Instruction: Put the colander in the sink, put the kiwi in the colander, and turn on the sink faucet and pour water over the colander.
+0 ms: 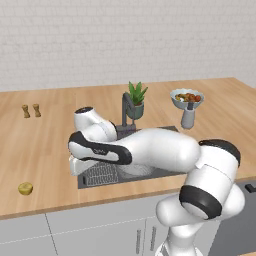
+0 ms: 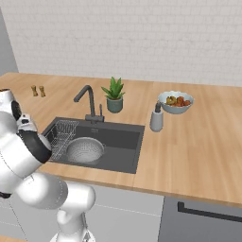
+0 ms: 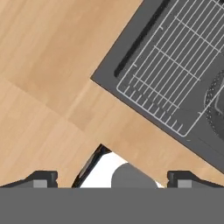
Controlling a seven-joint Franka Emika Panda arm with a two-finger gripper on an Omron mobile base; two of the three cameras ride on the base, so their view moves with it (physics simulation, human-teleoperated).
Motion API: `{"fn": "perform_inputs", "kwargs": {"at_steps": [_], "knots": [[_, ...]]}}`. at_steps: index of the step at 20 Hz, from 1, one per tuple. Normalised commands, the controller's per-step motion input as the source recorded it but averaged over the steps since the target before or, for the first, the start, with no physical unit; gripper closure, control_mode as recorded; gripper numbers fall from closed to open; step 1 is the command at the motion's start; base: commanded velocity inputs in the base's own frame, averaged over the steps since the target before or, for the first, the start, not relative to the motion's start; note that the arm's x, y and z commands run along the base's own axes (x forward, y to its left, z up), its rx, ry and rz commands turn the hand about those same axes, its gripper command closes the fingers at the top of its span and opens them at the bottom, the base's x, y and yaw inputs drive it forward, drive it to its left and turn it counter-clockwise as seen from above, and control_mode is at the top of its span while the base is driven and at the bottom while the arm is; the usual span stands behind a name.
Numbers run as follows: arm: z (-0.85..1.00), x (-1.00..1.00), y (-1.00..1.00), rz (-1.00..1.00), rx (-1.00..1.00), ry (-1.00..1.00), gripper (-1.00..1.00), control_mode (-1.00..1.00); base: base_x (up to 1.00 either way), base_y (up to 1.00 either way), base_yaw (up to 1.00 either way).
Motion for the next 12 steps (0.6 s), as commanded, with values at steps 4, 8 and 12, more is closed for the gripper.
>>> {"fn": "perform_inputs", "kwargs": {"at_steps": [4, 8, 12], "knots": [[0.0, 0.04, 0.78, -0.13, 0.24, -0.21, -1.0, -1.0, 0.0, 0.0, 0.0], [0.0, 0.09, 0.83, -0.21, 0.24, -0.07, -1.0, -1.0, 0.0, 0.0, 0.0], [0.0, 0.16, 0.7, -0.37, 0.19, -0.02, -1.0, -1.0, 0.0, 0.0, 0.0]]}}
